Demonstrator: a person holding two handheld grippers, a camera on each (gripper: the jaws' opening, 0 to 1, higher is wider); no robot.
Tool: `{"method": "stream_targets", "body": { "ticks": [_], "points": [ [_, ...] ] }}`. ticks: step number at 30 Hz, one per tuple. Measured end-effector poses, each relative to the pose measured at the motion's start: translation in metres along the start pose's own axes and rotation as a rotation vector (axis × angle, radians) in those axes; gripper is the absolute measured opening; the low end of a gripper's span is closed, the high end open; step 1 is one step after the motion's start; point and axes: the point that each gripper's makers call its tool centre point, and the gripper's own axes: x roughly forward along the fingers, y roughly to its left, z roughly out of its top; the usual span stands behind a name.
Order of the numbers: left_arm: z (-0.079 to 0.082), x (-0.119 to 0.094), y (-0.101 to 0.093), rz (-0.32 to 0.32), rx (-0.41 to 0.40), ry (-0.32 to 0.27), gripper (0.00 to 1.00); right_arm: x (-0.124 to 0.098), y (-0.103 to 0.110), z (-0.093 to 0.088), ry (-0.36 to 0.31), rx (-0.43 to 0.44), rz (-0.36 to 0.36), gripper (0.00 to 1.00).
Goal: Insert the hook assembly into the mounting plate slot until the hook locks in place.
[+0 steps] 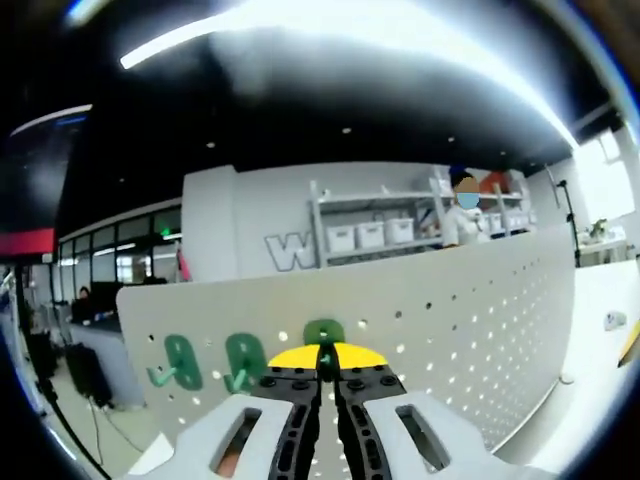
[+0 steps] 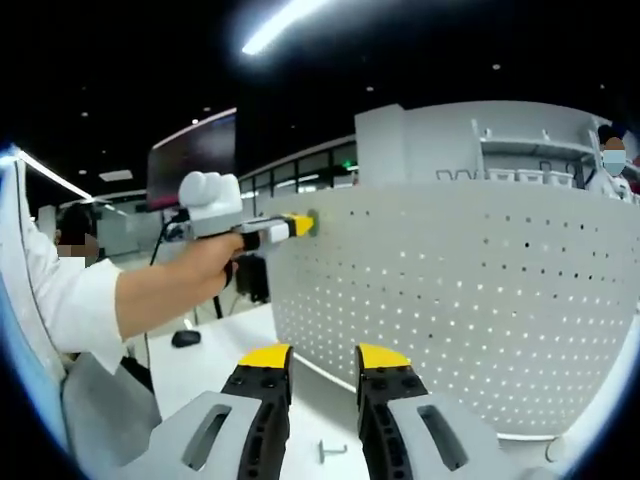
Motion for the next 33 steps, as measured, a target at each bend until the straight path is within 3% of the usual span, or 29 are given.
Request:
{"method": "stream_targets", "body": {
  "ticks": [10,17,27,33],
  "points": [
    [0.0,0.002,-0.001,0.027,0.039,-0.012,0.04,0.002,0.0,-0.003,0.01,0.001,0.01,0.23],
    [-0.003,0.008,0.0,0.078,0.098,0.017,0.04,0.003,0.0,-0.004,0.013,0.003,0.015,0.23],
    [-0.004,0.012,0.003,0.068,0.072,0.006,0.05,-0.001,-0.003,-0.002,0.003,-0.003,0.001,0.23],
    [-0.008,0.007,0.004,0.056,0.057,0.036,0.09,-0.001,-0.003,-0.001,0.009,-0.03,-0.005,0.23]
  ]
}}
